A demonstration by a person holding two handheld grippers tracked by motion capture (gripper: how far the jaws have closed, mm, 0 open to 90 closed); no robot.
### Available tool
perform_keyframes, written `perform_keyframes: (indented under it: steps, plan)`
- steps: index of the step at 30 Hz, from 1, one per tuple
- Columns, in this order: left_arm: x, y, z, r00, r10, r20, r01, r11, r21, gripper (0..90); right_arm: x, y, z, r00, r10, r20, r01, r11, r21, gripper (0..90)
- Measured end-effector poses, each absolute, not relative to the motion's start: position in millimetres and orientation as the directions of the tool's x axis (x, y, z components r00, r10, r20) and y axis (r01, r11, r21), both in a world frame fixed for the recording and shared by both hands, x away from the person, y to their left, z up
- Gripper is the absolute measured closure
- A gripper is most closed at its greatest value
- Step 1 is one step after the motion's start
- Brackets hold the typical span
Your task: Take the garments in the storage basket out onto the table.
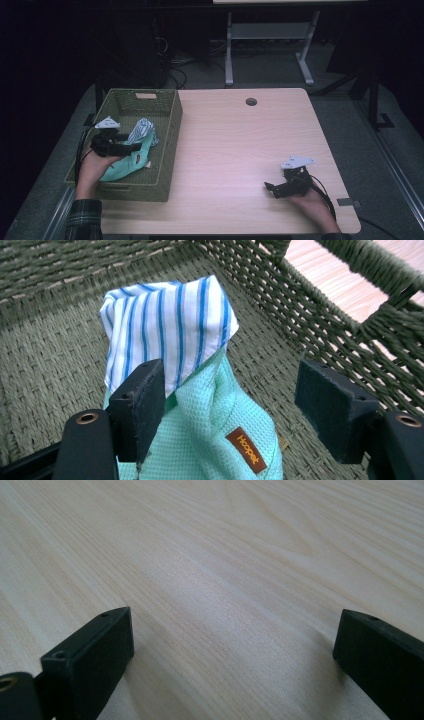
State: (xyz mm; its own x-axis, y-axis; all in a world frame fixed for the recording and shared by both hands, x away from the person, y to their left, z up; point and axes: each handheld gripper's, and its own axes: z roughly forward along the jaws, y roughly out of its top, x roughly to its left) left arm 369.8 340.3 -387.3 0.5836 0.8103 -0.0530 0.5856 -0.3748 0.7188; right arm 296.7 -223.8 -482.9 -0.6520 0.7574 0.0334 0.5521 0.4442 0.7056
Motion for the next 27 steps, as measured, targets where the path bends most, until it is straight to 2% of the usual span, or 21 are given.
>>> perform_keyframes:
  steps: [11,27]
  plan:
    - [374,337,-398,0.572,0.82,-0.029,0.635,-0.421,0.648,28.3,297,-224,-483,-0.652,0.757,0.033,0.552,0.444,0.706,2.4]
    - [378,339,-405,0.535,0.844,-0.042,0.702,-0.416,0.578,31.2,297,-224,-483,-0.652,0.758,0.034,0.553,0.444,0.705,2.4]
